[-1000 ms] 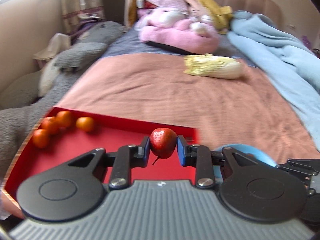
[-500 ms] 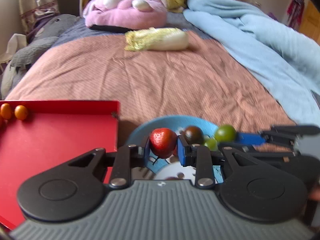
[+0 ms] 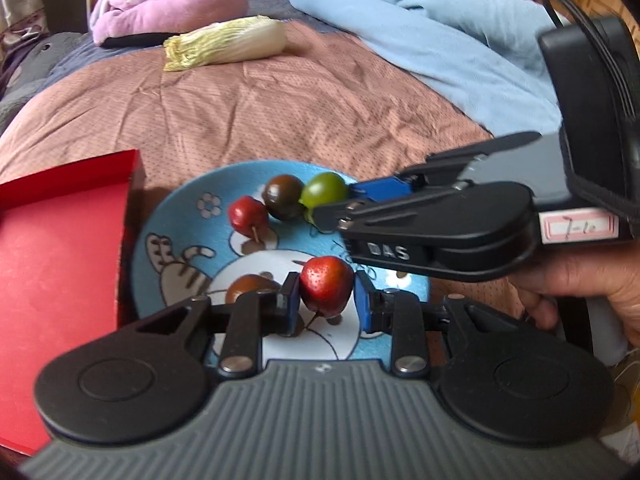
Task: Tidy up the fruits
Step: 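Open the right tool over the plate while the left tool releases the red tomato there, then move both tools back to the red tray, then grasp a small tangerine with the right tool, then grasp a larger tangerine with the left tool, then carry the tangerine with the right tool while the left tool carries its tangerine to the plate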
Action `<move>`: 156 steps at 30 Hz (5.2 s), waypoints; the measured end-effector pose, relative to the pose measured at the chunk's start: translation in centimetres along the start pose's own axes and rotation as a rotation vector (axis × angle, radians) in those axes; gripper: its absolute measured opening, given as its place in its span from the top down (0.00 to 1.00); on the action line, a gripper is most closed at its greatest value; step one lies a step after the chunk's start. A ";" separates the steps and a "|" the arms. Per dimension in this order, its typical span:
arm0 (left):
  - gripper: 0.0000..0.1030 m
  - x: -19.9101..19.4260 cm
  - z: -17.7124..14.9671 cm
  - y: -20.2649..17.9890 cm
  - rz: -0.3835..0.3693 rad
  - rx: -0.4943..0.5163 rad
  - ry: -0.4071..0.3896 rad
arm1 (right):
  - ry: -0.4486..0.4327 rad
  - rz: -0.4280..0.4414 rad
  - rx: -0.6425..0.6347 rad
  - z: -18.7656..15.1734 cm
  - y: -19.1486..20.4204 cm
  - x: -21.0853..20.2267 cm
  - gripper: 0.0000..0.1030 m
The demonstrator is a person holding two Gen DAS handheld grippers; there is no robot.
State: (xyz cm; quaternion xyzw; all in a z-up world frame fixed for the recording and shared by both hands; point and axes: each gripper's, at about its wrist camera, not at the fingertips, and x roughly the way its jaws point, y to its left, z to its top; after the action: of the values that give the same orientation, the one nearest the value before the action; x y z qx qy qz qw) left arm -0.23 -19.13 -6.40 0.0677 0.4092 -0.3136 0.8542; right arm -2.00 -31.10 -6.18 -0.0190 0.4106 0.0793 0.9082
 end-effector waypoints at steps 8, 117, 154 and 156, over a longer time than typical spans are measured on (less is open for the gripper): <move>0.68 0.3 -0.3 -0.8 0.036 0.018 0.017 | 0.012 -0.005 0.028 0.1 0.2 0.0 0.68; 0.69 -10.7 -3.8 25.8 0.586 -0.532 -0.045 | -0.033 0.331 -0.041 4.8 19.6 1.9 0.64; 0.69 -11.7 -0.1 9.2 0.493 -0.271 -0.148 | -0.192 0.201 0.072 -0.5 9.2 -11.1 0.64; 0.69 -11.3 0.0 8.5 0.476 -0.261 -0.148 | -0.190 0.188 0.080 -0.9 8.7 -11.3 0.64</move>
State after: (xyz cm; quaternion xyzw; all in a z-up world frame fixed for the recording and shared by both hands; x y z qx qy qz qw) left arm -0.45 -6.98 0.78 0.0283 0.3553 -0.0526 0.9328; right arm -11.40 -24.02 2.01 0.0633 0.3255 0.1490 0.9316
